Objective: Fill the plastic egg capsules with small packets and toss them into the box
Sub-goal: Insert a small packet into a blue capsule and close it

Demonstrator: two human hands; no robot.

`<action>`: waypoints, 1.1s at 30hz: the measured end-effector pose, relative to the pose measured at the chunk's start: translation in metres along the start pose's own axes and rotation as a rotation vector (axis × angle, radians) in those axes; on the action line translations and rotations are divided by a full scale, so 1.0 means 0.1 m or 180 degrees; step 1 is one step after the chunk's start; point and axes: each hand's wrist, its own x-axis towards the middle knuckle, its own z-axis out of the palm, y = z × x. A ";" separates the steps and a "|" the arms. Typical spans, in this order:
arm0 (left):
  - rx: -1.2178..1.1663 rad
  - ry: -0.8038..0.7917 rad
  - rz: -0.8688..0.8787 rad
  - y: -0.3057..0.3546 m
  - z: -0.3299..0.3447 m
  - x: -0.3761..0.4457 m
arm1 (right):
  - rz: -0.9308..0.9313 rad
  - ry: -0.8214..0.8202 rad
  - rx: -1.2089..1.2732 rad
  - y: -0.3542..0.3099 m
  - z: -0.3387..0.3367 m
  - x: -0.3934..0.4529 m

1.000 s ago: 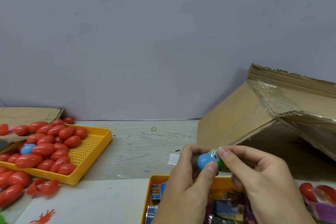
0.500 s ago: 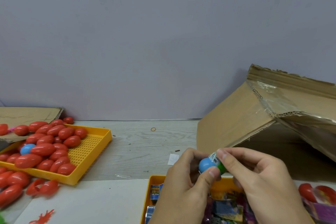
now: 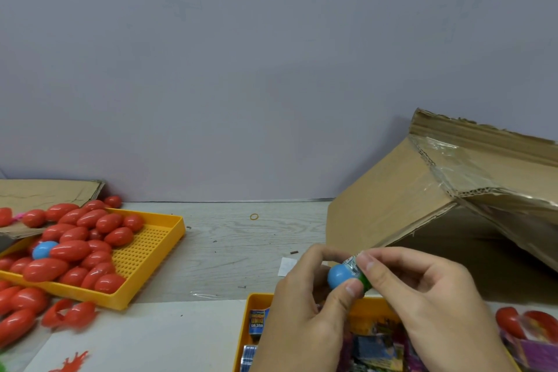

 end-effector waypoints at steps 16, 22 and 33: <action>-0.0136 0.0137 -0.0151 0.00 -0.01 0.01 | 0.0134 -0.0061 0.0086 0.00 0.01 -0.01; 0.0107 0.0243 -0.0013 -0.03 0.00 0.01 | 0.0108 -0.0109 0.0083 0.01 0.01 0.00; -0.0110 0.0053 0.0083 -0.05 0.01 -0.01 | -0.0108 -0.0091 0.0078 0.05 0.04 0.00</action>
